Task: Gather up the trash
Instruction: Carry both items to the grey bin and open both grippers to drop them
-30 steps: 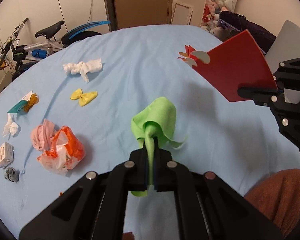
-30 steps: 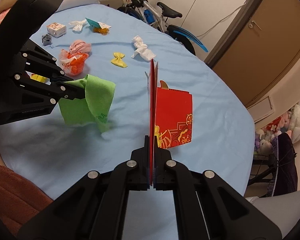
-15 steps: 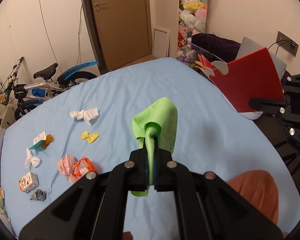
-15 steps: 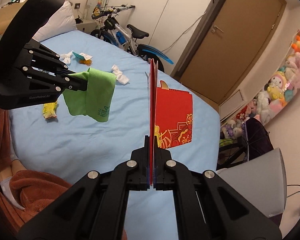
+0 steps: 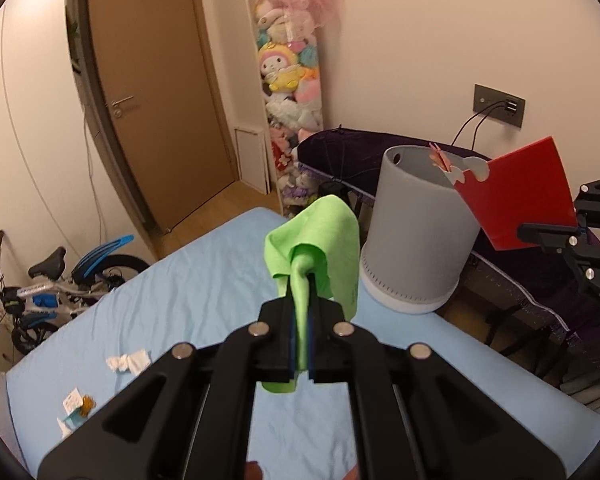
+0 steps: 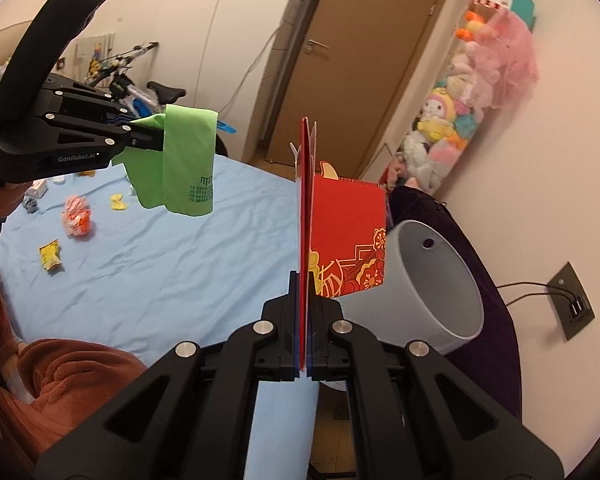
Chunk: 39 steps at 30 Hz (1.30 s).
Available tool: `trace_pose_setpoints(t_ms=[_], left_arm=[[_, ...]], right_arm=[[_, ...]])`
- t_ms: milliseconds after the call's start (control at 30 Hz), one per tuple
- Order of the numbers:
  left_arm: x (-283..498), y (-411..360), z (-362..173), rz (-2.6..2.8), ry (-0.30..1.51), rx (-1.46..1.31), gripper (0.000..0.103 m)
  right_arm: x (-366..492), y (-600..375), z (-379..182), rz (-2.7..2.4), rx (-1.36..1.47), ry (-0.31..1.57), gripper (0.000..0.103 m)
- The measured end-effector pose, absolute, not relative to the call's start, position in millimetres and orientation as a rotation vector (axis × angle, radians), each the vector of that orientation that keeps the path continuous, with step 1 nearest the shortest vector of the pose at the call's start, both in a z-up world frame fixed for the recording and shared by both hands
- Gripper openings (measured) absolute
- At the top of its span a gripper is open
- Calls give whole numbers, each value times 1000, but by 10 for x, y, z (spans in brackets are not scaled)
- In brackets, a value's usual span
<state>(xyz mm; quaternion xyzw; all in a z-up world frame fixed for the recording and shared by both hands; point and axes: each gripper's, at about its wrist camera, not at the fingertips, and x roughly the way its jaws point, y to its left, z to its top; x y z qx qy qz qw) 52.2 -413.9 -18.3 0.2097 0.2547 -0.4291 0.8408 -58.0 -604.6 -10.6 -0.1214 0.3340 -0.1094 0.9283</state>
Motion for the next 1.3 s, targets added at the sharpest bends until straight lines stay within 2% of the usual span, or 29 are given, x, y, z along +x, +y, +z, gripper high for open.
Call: trace_pose_setpoints(t_ms=[367,633,900,933,1000,1033,1067,1133,1233,1267,1300], left_arm=[[387,-5672,309,-1099,479,468,4],[602,-6634,120,-1164,555,500,4],[744,-7196,-176,-1192,608,527,4],[765,-7226,-193,-1198,613,527,4],[817,-7311,-235,-1217,617,533,8],[842,-7336,-257,-1213,625,540,8],[867,-7345,-281,-1201,636,545,10],[903,-7316,-306,-1182,651,550,17],[917,-7163,-301,-1164,624,551,49],[915,-7111,-282,-1164,611,548,65],[915,-7065,-255,-1173,599,537,72]], right_arm=[[-707,-7420,245,-341,58,632,1],[-459,-8173,23,-368,244,591,1],[-201,-8451,-199,-404,289,624,2],[-184,-8462,-216,-413,289,628,4],[-183,-8443,-232,-432,284,624,16],[-181,-8460,-235,-441,290,614,38],[-201,-8469,-237,-458,300,601,49],[-219,-8485,-235,-460,309,587,53],[-232,-8437,-212,-471,282,598,53],[-241,-8417,-198,-470,274,602,53],[-248,-8388,-185,-470,267,606,53]])
